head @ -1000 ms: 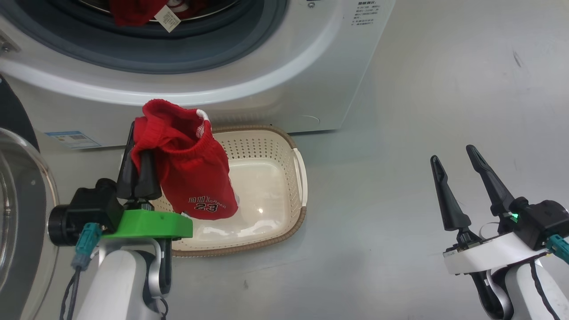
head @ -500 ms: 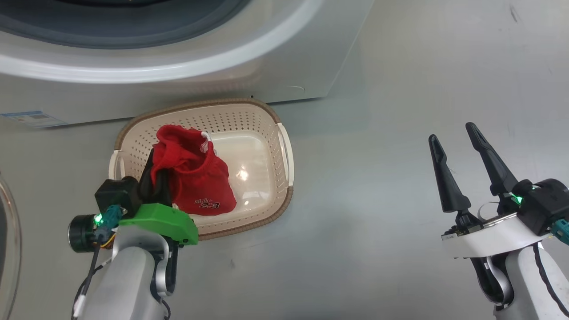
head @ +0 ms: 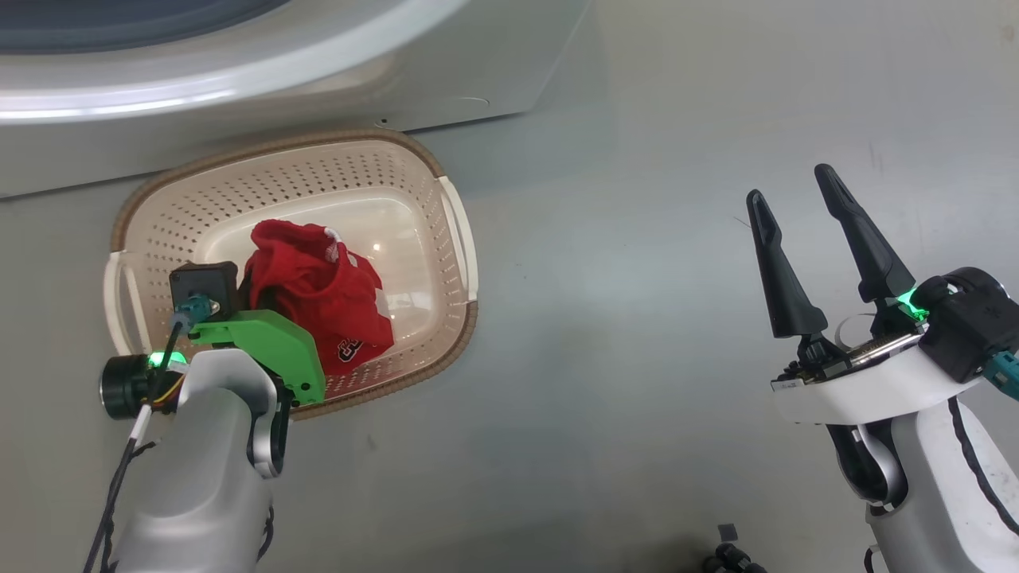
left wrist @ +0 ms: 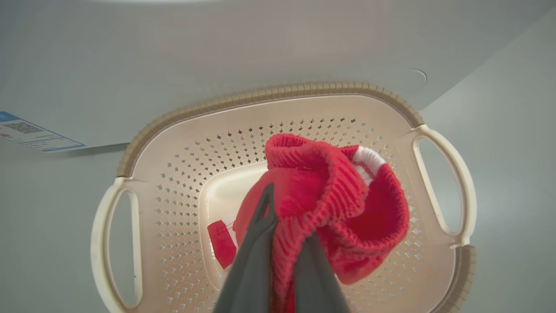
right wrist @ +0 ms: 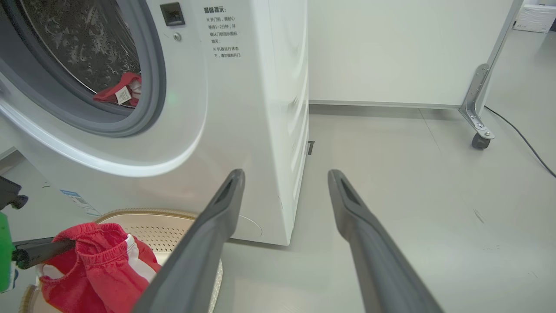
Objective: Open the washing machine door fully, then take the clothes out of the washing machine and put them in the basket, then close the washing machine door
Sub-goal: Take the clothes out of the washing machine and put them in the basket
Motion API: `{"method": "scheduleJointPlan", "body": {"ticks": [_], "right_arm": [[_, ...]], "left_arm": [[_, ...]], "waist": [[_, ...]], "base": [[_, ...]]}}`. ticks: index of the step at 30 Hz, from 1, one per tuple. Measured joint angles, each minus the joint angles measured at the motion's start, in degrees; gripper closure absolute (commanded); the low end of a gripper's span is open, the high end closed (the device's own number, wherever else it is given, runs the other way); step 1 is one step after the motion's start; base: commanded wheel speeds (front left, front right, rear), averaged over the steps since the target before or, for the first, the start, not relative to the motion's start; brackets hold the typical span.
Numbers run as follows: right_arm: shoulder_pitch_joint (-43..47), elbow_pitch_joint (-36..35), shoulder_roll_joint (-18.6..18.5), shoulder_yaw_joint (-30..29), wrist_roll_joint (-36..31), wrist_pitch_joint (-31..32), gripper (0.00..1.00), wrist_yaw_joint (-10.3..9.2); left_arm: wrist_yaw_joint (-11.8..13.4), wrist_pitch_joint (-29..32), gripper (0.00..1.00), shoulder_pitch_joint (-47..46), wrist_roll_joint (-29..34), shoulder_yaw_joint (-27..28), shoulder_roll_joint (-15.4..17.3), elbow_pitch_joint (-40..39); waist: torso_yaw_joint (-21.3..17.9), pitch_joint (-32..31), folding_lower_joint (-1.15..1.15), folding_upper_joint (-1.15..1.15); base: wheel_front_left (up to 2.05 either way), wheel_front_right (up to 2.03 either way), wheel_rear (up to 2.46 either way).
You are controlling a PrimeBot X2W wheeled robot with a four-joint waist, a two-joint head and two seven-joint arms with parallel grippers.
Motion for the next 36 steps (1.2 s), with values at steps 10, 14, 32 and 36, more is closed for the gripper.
{"method": "scheduleJointPlan", "body": {"ticks": [10,14,32,36], "right_arm": [[-2.73,0.64,0.90,0.31,1.22,0.00,0.00,0.00],[-3.07,1.19,1.03,-0.11,1.49,0.00,0.00,0.00],[-3.30,2.68,1.01,-2.24,1.48,0.00,0.00,0.01],[-3.30,3.21,0.81,-3.02,1.34,0.00,0.00,0.01]], "left_arm": [[0.00,3.44,1.00,-6.38,2.23,3.98,-0.11,11.21],[0.00,3.39,1.00,-7.46,2.26,4.21,-0.11,13.74],[0.00,-6.66,0.00,-9.60,-2.78,1.51,-0.13,16.55],[-0.02,-10.25,0.00,-9.46,-4.60,0.12,-0.13,15.06]], "waist": [[-4.86,4.47,0.00,0.00],[-6.11,5.43,0.00,0.00],[-3.49,2.88,0.00,0.00],[-2.42,1.25,0.00,0.00]], "base": [[0.00,0.00,0.00],[0.00,0.00,0.00],[0.00,0.00,0.00],[0.00,0.00,0.00]]}}
